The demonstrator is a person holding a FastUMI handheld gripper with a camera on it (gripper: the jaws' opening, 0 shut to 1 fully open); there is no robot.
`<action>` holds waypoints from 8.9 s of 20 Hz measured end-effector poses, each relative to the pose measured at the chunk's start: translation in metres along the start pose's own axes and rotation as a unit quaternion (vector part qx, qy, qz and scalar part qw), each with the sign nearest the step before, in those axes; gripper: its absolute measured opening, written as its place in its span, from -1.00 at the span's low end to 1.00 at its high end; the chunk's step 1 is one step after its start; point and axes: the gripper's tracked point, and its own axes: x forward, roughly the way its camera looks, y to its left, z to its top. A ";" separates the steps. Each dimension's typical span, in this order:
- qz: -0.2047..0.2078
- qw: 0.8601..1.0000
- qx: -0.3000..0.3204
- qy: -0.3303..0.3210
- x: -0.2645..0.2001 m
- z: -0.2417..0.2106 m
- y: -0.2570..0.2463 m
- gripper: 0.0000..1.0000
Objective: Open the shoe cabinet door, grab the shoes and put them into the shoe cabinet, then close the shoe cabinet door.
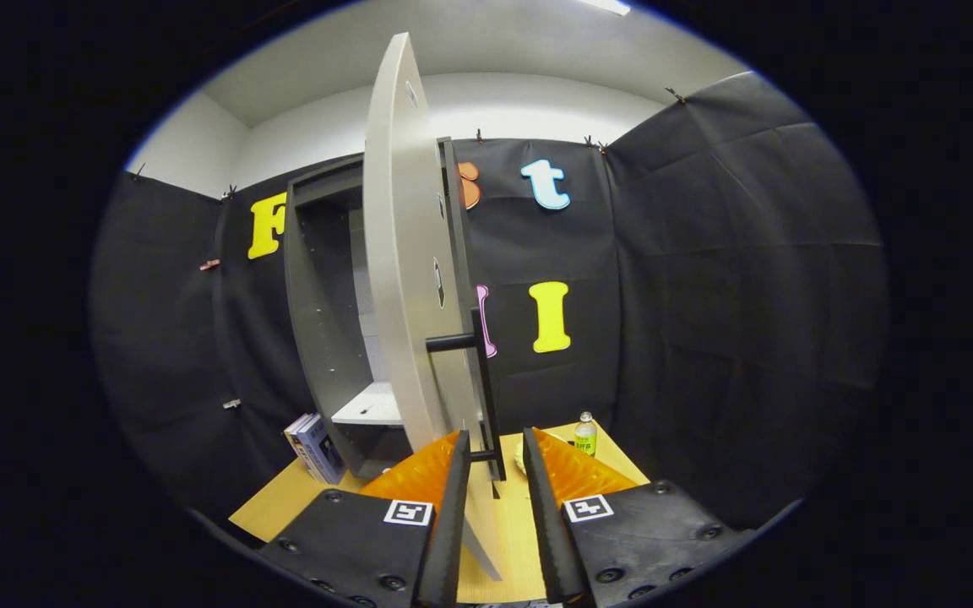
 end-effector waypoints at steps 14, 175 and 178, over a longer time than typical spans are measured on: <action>0.108 0.983 -0.029 0.144 -0.049 -0.167 0.125 0.94; 0.020 0.999 -0.028 0.030 0.028 -0.004 0.090 0.95; 0.031 0.999 -0.031 0.028 0.037 -0.006 0.118 0.96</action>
